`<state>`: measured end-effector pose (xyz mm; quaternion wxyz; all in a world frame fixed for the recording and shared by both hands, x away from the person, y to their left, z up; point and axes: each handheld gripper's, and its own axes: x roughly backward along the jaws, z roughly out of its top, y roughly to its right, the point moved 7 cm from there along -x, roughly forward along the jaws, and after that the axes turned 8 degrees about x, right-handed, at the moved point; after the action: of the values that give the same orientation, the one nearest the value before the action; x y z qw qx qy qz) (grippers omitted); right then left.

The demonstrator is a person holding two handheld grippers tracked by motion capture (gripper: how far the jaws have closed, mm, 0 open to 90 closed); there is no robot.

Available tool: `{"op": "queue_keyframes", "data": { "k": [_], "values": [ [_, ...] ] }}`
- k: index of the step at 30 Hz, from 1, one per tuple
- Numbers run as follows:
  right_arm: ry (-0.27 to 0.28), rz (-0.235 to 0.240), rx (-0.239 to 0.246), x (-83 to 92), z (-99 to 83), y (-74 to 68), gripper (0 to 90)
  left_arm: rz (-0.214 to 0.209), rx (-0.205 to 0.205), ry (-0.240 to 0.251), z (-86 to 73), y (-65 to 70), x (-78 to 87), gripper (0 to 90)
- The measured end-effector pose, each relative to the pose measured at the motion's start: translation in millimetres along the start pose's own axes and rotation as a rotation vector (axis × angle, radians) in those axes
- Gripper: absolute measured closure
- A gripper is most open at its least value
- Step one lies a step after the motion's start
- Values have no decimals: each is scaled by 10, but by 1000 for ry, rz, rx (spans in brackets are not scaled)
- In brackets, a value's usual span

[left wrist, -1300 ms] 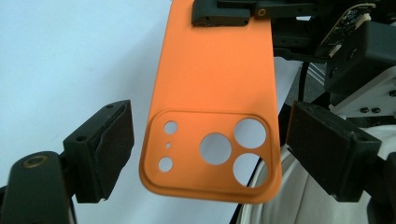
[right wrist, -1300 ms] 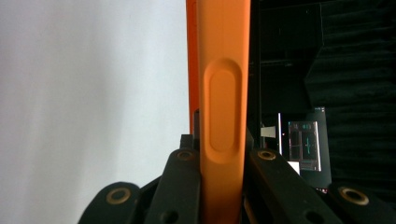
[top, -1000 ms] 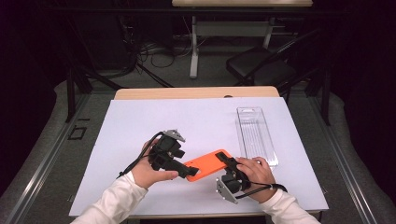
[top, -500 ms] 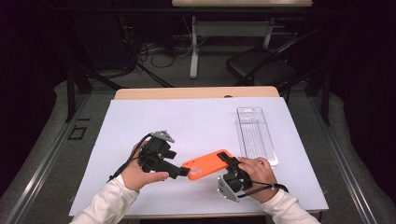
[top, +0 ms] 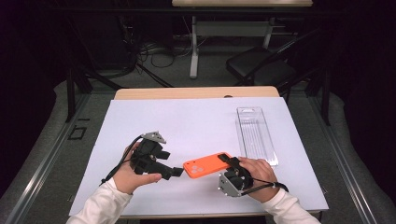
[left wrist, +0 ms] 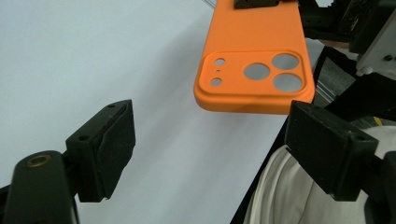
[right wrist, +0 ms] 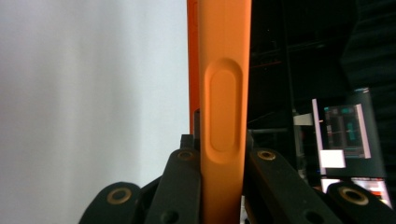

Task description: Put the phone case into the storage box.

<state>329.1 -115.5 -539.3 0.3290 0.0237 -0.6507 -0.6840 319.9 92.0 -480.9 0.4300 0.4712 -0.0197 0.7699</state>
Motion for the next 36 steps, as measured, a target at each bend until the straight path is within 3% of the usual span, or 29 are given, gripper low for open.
{"op": "queue_keyframes", "data": {
  "k": [2, 10, 30, 36],
  "values": [
    [-4, 19, -41, 11, -6, -2, 865, -1, -1, 2, -10, -4, 0, 167],
    [13, 74, -104, 13, 0, 12, 866, -3, -11, 9, -29, 6, -25, 176],
    [152, 299, -508, 56, 13, 80, 866, 1, -20, 46, -1, 2, -82, 196],
    [174, 359, -595, 54, 11, 74, 866, -4, -24, 57, 31, 18, -87, 221]
  ]
}}
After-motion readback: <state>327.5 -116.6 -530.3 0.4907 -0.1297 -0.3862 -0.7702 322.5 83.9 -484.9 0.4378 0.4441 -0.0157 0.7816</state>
